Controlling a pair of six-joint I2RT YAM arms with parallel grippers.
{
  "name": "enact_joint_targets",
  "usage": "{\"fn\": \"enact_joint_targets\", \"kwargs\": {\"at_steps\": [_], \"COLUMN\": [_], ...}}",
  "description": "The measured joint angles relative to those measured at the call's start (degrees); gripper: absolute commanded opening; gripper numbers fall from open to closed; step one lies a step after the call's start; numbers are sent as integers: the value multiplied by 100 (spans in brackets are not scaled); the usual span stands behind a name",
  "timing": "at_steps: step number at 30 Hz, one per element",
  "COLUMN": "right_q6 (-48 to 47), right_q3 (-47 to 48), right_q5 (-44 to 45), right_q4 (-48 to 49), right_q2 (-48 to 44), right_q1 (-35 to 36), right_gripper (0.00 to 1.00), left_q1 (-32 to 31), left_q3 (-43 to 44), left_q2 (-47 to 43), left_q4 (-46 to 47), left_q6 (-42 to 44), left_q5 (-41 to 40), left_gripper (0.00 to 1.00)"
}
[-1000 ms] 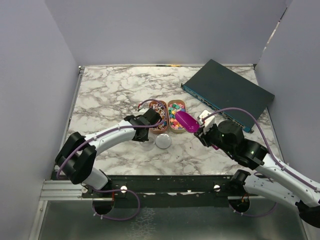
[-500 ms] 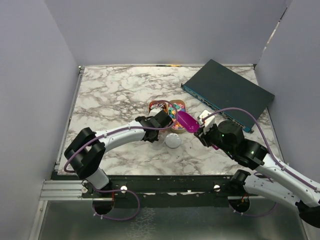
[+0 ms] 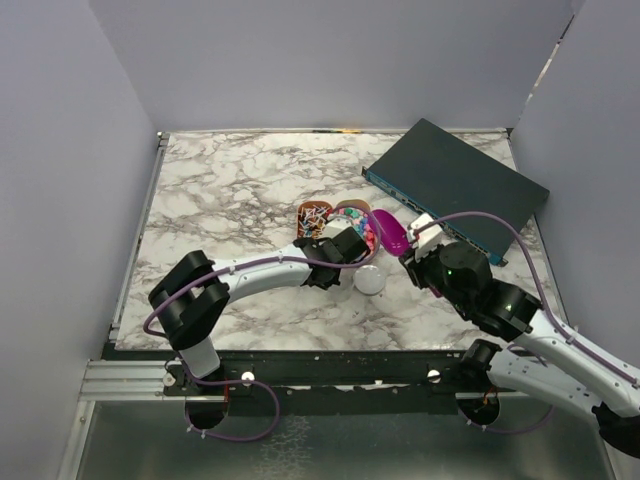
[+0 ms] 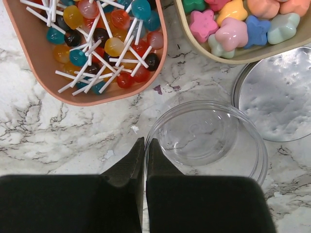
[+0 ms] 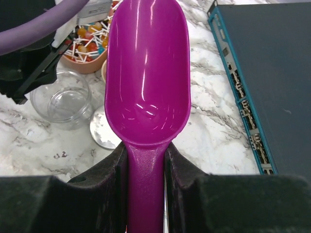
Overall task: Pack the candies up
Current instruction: Move the packing bottle to the center of the board.
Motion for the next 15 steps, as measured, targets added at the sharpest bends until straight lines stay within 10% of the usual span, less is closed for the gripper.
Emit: {"fn": "enact_joint_targets", "kwargs": {"at_steps": [15], "right_q6": [157], "right_q3": [2], "right_q5": [457], "right_q4": [2], "right_q2": [302], "right_q1": [0], "right_gripper": [1], "left_q1": [-63], "left_q3": [-118], "left_q2": [-48], "left_q4": [101], "left_q6": [-144], "left_q5": [192], "left_gripper": [31]}}
